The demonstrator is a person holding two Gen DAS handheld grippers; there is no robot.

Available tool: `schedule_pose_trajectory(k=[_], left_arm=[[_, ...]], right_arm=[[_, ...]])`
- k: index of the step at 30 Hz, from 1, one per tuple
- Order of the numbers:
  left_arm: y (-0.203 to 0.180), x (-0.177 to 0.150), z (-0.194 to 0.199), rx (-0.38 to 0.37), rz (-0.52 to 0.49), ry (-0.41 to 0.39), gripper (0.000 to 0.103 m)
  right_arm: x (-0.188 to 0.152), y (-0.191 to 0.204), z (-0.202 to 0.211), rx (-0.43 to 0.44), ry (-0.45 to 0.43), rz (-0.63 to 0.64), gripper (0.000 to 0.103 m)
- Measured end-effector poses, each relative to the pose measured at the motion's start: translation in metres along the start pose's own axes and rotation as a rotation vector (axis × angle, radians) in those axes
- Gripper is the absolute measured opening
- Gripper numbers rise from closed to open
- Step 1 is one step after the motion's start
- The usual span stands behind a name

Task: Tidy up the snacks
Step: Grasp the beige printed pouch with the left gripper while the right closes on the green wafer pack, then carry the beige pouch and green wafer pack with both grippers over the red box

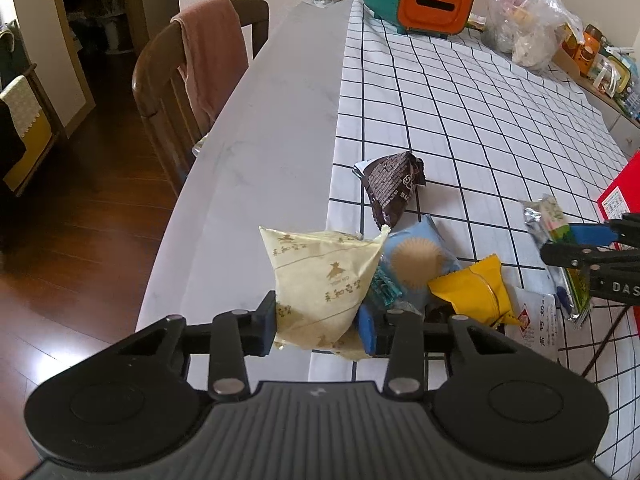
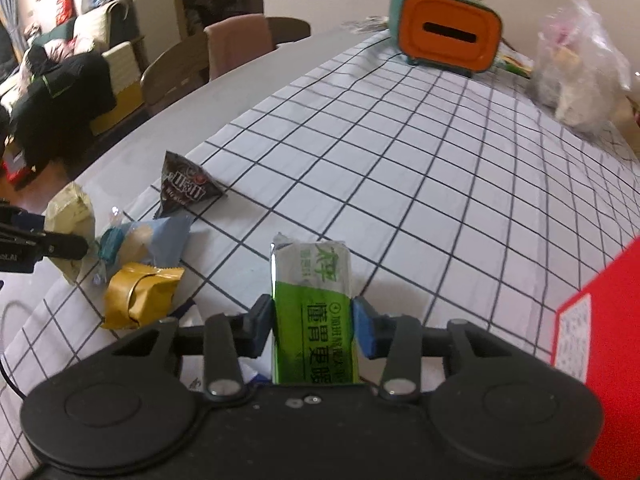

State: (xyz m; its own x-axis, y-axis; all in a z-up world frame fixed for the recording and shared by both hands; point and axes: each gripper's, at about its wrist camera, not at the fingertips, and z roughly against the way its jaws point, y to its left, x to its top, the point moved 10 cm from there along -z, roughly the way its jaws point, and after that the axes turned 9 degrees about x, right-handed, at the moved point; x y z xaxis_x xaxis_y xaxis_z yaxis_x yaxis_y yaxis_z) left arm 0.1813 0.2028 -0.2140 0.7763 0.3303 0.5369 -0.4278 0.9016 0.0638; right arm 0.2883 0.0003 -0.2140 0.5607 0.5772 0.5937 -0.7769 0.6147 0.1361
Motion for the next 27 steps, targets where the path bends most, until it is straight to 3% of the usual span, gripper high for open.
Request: schedule_pose_trajectory(k=[15, 27], left_arm=[[-0.017, 0.015, 0.058, 0.001, -0.030, -0.073, 0.038], [-0.106, 0.034, 0.115, -0.081, -0.145, -0.149, 0.038]], right_arm=[[-0.007, -0.003, 0.085, -0.021, -0.146, -0.128, 0.042], [-0.017, -0.039, 0.165, -0.048, -0.182, -0.205, 0.042]])
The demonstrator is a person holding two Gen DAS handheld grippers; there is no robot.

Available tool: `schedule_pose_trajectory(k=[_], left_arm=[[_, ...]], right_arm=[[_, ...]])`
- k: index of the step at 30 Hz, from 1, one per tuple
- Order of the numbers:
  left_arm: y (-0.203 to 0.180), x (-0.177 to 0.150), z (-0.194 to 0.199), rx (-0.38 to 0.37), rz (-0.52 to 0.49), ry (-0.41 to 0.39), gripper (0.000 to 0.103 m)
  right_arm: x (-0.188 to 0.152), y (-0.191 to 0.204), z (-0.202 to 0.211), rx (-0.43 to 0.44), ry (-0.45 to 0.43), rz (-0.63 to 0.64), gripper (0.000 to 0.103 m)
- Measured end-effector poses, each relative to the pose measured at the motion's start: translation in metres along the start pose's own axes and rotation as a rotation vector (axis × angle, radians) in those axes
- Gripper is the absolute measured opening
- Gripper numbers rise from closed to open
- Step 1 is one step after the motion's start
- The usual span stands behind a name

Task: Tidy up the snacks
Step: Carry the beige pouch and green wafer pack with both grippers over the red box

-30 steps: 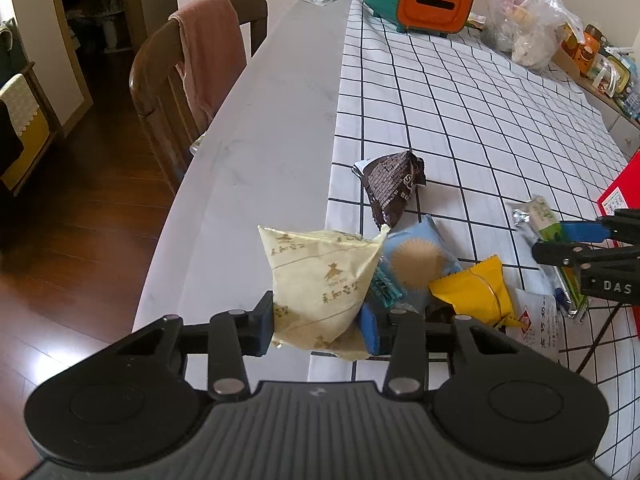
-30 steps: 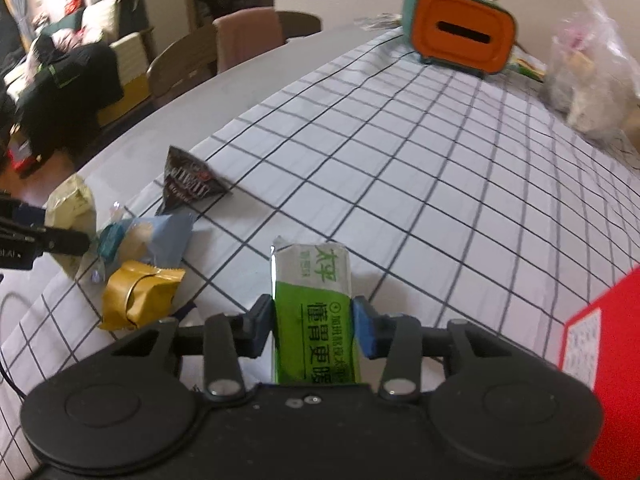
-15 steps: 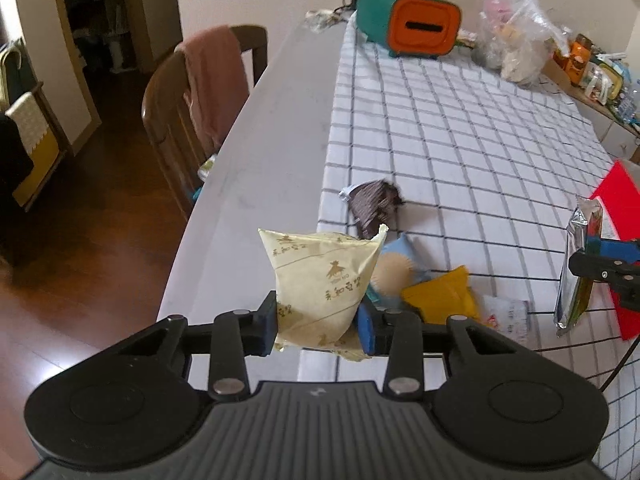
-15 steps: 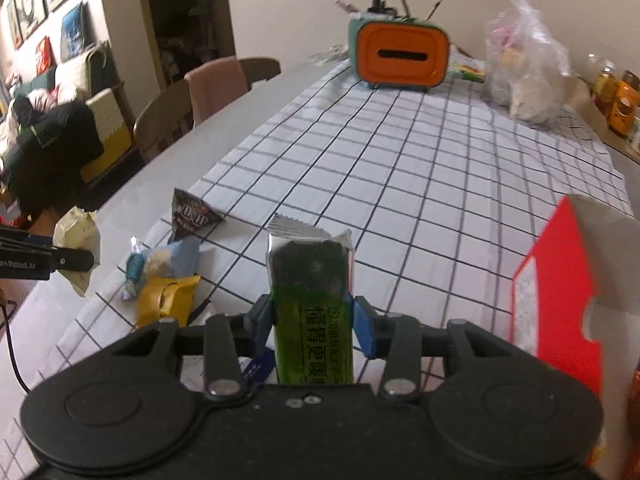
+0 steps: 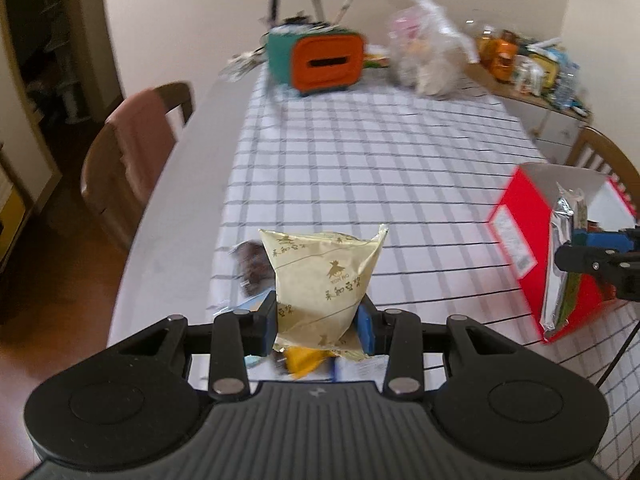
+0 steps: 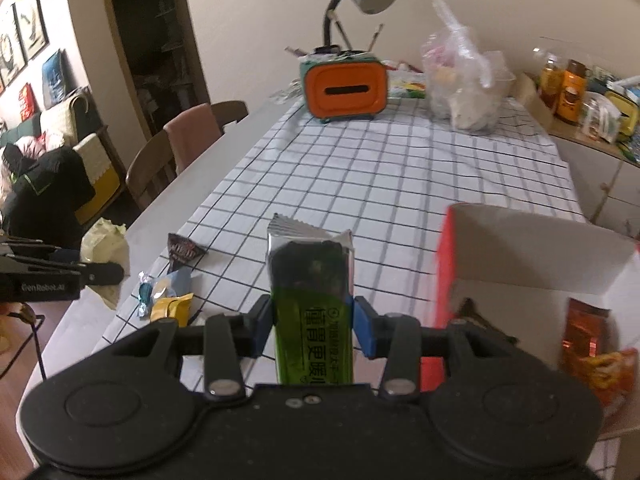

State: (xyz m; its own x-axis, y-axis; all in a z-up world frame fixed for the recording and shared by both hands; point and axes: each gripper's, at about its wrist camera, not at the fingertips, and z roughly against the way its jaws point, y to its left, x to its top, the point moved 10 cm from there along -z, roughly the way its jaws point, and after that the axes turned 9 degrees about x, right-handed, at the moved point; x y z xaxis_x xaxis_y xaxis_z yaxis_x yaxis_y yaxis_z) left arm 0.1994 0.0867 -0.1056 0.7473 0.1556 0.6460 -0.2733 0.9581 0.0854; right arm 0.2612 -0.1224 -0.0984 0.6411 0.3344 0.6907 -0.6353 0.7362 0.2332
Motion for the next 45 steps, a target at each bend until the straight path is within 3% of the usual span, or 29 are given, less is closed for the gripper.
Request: schedule_pose_trajectory(k=[15, 21, 36, 45], left_arm=[[-0.152, 0.042, 0.031, -0.086, -0.129, -0.074, 0.038], [-0.216, 0.045, 0.024, -0.110, -0.185, -0.053, 0.038], [-0.333, 0.033, -0.019, -0.104, -0.295, 0.055, 0.038], [-0.360, 0.026, -0.056, -0.064, -0.321, 0.146, 0.038]], right_arm=[[0.011, -0.099, 0.080, -0.090, -0.053, -0.029, 0.042], [0.004, -0.148, 0.092, -0.127, -0.043, -0.062, 0.042], [-0.012, -0.241, 0.075, -0.157, 0.039, -0.144, 0.042], [-0.011, -0.277, 0.040, -0.134, 0.117, -0.227, 0.042]])
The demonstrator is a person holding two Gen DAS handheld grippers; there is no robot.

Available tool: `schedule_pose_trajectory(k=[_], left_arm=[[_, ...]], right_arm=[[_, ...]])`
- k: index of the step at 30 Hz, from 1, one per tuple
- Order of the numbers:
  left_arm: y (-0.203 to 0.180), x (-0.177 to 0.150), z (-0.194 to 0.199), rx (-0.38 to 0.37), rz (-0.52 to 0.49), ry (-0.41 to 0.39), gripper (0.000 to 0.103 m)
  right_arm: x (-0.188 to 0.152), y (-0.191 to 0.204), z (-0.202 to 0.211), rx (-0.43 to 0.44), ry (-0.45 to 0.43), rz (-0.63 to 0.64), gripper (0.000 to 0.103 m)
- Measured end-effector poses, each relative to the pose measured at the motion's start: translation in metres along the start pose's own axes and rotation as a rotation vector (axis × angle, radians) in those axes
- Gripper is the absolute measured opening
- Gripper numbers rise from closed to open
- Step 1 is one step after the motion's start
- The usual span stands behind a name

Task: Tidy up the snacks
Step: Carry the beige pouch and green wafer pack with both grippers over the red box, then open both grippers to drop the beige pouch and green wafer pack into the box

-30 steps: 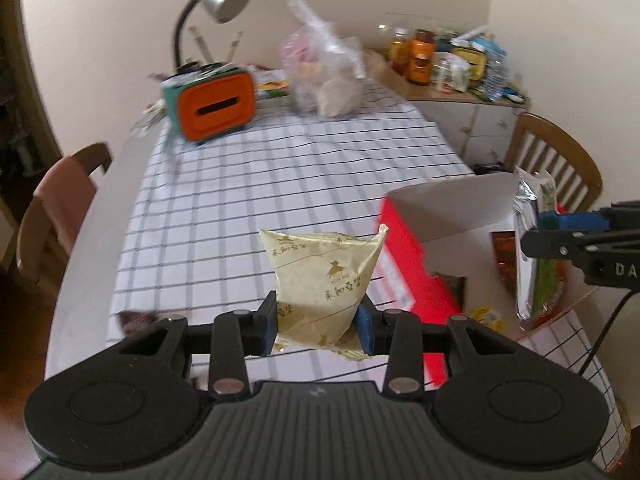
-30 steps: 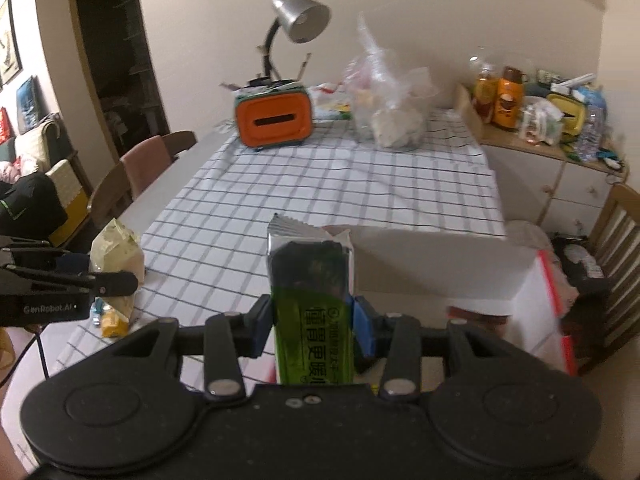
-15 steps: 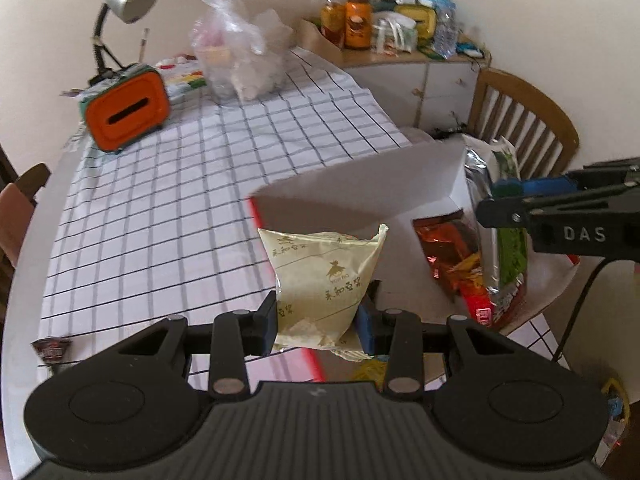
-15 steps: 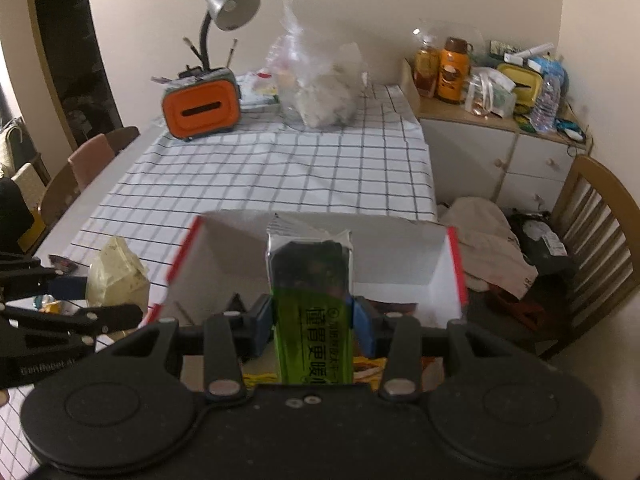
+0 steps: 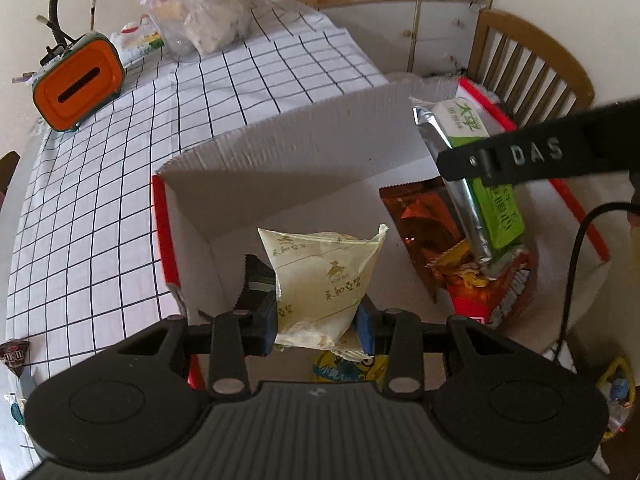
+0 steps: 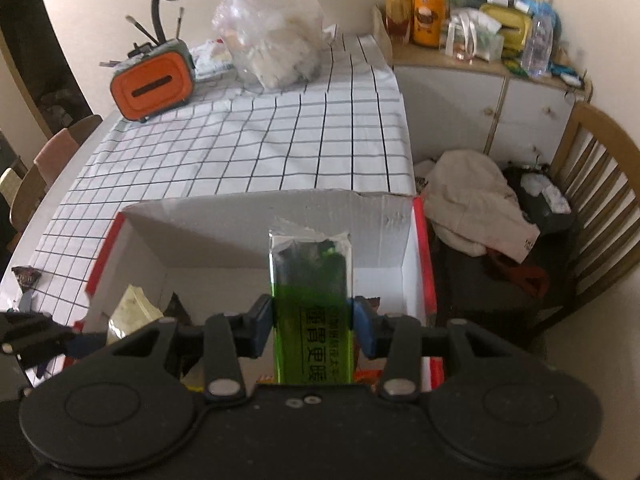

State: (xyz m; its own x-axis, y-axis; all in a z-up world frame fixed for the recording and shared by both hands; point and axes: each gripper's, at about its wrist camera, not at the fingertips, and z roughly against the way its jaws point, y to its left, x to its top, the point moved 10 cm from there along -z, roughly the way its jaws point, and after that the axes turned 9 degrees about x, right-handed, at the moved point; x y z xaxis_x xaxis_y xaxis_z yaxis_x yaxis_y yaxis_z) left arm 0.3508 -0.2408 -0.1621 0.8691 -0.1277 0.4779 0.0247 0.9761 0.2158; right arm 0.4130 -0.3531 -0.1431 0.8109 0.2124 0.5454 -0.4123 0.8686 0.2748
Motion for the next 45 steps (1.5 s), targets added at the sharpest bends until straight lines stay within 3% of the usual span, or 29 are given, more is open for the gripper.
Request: schedule_pose_trajectory(k=[11, 19, 28, 31, 35, 40, 45], left_arm=[[-0.007, -0.003, -0.026, 0.066, -0.059, 0.135, 0.038], [-0.006, -0.004, -0.028, 0.074, -0.067, 0.148, 0.039], [-0.001, 0.000, -0.016, 0.045, -0.027, 0.087, 0.047], [0.003, -0.001, -0.008, 0.026, 0.003, 0.062, 0.055], [0.009, -0.004, 0.006, -0.002, 0.041, 0.030, 0.055], [0.018, -0.005, 0.030, -0.024, 0.070, -0.040, 0.064], [0.030, -0.006, 0.053, -0.032, 0.084, -0.104, 0.066]], right_arm=[[-0.009, -0.008, -0.029, 0.018, 0.103, -0.030, 0.042], [-0.012, -0.007, -0.027, 0.010, 0.099, -0.002, 0.042], [-0.015, -0.004, -0.007, 0.015, 0.065, -0.006, 0.042], [-0.017, 0.000, 0.003, 0.024, 0.052, -0.008, 0.043], [-0.022, 0.005, 0.017, 0.027, 0.033, 0.006, 0.043], [-0.025, 0.016, 0.036, 0.036, 0.005, 0.020, 0.044], [-0.028, 0.030, 0.052, 0.045, -0.023, 0.032, 0.045]])
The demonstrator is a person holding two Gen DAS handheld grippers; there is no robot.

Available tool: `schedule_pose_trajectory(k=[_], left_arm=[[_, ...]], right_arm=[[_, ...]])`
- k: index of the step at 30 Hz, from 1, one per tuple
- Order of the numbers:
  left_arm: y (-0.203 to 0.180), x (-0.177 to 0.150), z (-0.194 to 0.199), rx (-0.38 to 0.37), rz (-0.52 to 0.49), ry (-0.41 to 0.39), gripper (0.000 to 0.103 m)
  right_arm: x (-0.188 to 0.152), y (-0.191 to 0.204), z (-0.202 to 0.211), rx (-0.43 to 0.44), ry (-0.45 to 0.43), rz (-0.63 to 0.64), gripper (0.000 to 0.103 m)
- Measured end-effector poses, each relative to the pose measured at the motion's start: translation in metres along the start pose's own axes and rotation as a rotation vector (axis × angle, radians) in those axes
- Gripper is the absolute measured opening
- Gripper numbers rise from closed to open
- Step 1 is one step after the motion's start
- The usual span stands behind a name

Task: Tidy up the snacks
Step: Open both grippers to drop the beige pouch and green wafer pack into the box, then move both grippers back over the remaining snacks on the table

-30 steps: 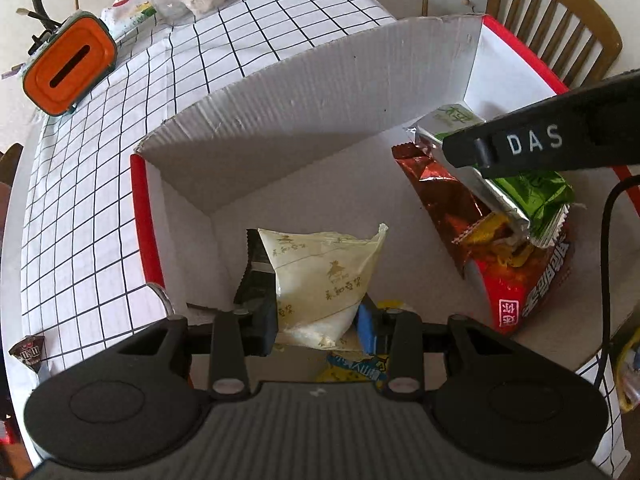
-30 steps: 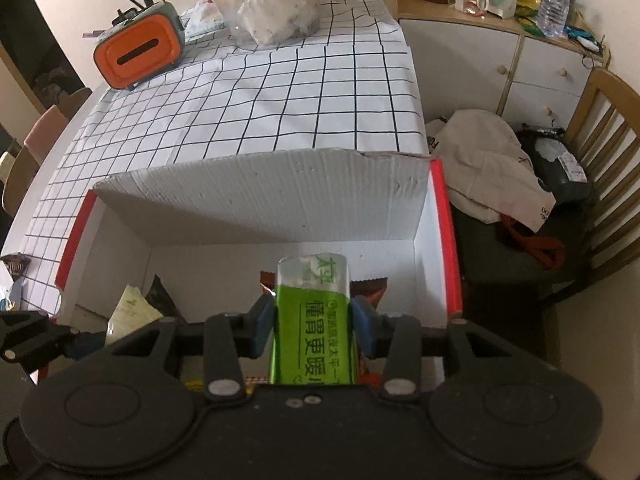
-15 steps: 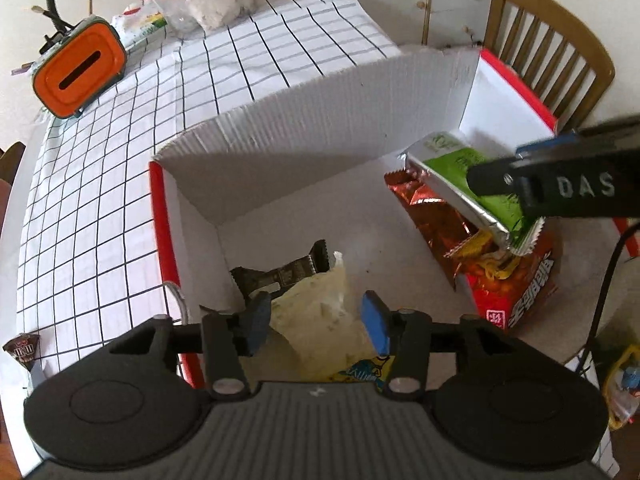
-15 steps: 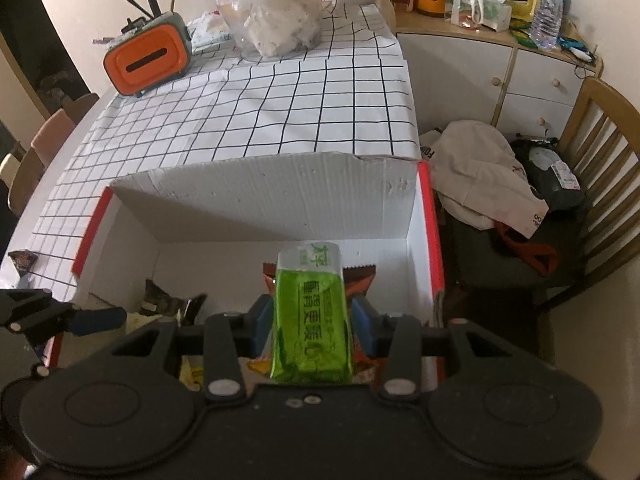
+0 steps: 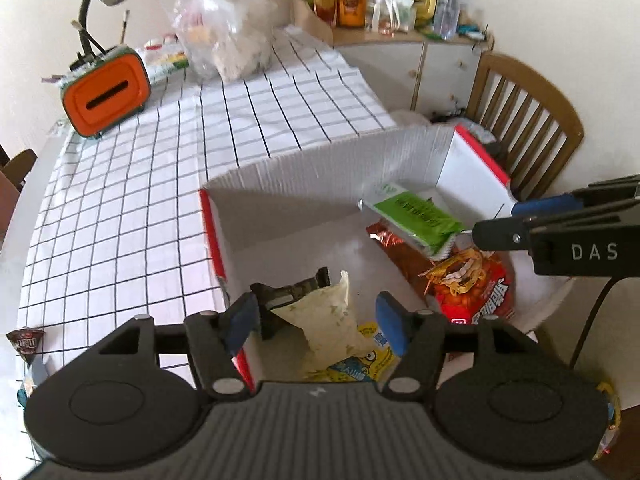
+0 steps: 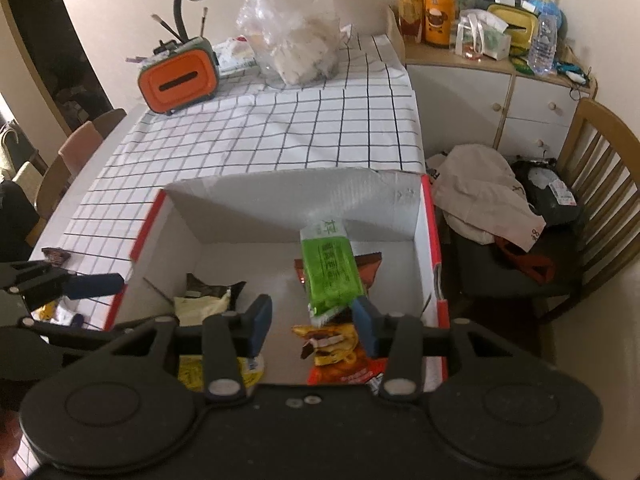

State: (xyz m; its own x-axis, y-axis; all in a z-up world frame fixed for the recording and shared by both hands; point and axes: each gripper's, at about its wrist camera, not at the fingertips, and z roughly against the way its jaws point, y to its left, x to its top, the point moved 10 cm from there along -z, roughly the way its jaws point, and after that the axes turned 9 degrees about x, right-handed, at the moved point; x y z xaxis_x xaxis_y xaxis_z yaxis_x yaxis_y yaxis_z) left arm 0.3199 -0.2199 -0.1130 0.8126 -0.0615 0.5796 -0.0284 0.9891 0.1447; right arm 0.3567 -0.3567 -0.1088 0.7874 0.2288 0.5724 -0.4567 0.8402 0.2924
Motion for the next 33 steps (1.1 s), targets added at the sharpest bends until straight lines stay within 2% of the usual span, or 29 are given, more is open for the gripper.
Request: schedule_pose_trajectory(k=[4, 19, 25, 33], left_arm=[[0.013, 0.000, 0.016, -0.003, 0.013, -0.048, 0.074], [0.084, -0.025, 0.046, 0.037, 0.063, -0.148, 0.082], [0.128, -0.043, 0.051, 0.058, 0.068, -0.171, 0.085], [0.214, -0.079, 0.052, 0.108, 0.146, -0.139, 0.086]], right_arm=[[-0.001, 0.013, 0.010, 0.009, -0.020, 0.013, 0.047], [-0.013, 0.078, 0.016, 0.078, -0.058, 0.041, 0.056], [-0.019, 0.117, 0.003, 0.121, -0.056, 0.068, 0.057], [-0.027, 0.178, -0.027, 0.151, -0.037, 0.140, 0.058]])
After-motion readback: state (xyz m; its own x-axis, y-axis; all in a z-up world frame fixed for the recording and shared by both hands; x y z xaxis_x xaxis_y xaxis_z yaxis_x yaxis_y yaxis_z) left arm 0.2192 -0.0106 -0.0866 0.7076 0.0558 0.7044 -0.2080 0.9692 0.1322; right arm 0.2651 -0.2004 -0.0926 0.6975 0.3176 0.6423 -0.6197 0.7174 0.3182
